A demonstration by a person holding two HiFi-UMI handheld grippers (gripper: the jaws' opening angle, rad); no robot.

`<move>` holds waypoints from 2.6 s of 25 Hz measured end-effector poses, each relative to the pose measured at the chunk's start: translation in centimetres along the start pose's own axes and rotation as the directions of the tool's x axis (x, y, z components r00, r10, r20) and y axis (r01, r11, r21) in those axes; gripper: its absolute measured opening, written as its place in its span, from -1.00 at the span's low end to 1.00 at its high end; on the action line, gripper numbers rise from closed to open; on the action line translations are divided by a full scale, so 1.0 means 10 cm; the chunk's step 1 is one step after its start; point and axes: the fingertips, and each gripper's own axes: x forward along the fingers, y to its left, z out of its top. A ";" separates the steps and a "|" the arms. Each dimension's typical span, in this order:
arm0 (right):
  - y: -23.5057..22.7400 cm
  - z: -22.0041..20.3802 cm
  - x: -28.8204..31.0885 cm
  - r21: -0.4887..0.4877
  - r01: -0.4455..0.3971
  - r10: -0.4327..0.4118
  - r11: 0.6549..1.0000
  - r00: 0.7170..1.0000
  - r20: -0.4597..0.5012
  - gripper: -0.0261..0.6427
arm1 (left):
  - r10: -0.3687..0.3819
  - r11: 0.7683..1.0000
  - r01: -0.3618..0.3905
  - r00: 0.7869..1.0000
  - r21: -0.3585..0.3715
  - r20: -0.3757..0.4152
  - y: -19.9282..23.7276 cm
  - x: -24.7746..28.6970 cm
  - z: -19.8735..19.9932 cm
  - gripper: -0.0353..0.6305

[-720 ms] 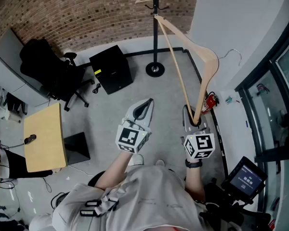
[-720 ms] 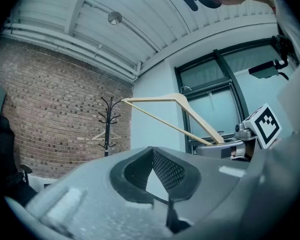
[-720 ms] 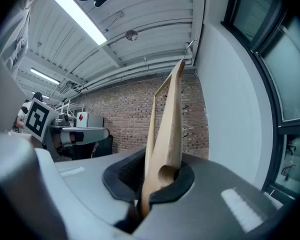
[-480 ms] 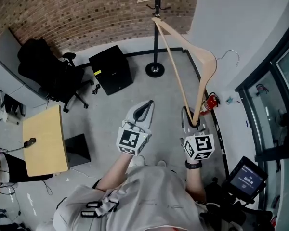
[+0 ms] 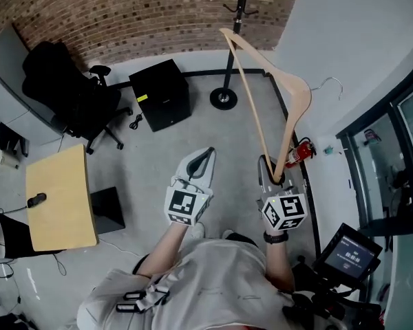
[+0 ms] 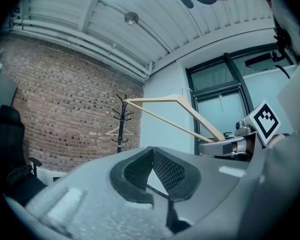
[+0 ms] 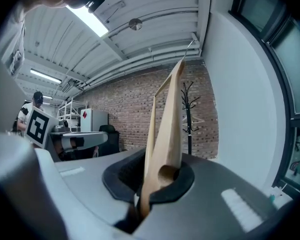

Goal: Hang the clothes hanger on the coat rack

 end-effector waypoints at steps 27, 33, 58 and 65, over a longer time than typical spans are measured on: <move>-3.06 -0.22 0.00 0.064 0.011 -0.009 0.998 1.000 -0.030 -0.91 | -0.103 0.994 0.105 0.993 0.018 -0.064 -1.68 2.87 -0.29 -0.89; -3.26 -0.31 0.02 0.072 -0.003 0.006 0.997 0.999 -0.039 -0.91 | -0.095 0.995 0.097 0.992 0.016 -0.081 -1.78 3.08 -0.42 -0.89; -4.21 0.49 3.29 -0.045 -0.158 0.158 0.986 0.987 0.003 -0.91 | -0.010 0.999 0.011 1.000 -0.033 0.017 0.46 5.70 -0.22 -0.89; -4.25 0.44 4.13 -0.094 -0.287 0.285 0.953 0.958 -0.038 -0.91 | 0.131 0.989 -0.133 0.991 -0.070 -0.034 1.17 6.01 -0.49 -0.89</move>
